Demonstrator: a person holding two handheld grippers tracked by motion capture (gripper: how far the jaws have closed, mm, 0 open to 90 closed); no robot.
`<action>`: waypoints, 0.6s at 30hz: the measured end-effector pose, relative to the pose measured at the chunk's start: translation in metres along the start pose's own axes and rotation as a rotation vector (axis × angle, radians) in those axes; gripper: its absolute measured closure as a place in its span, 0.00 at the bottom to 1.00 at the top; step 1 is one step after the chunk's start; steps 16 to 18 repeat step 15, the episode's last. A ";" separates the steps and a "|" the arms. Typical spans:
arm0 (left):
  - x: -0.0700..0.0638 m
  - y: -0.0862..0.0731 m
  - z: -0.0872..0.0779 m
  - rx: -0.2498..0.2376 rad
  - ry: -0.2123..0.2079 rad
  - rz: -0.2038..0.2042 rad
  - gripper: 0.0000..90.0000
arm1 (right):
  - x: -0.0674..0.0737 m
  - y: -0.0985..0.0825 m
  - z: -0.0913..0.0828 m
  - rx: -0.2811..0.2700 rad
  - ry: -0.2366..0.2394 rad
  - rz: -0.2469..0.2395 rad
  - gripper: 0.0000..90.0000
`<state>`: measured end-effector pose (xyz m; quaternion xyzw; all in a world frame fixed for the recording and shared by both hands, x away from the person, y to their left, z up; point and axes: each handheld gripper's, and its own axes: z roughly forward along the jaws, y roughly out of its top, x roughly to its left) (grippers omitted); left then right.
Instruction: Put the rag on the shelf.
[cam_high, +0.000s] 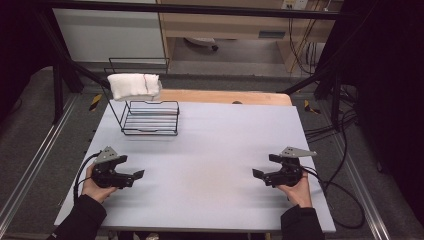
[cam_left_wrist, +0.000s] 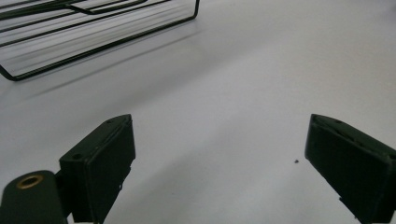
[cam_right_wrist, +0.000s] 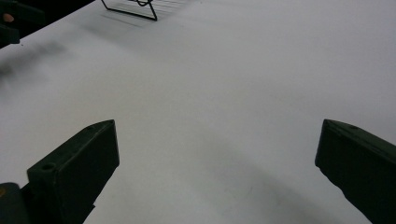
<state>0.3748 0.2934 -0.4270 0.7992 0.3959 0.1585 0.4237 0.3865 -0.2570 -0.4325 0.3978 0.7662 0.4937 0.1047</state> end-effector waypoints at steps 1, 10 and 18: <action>0.000 -0.001 0.000 0.002 0.000 0.000 0.09 | -0.001 -0.003 -0.001 0.001 0.000 0.004 0.00; -0.002 -0.004 0.003 0.011 -0.014 -0.005 0.10 | -0.003 -0.018 -0.011 0.005 -0.001 0.006 0.00; -0.003 -0.006 0.004 0.020 -0.013 0.003 0.10 | -0.003 -0.020 -0.014 0.005 0.000 0.012 0.00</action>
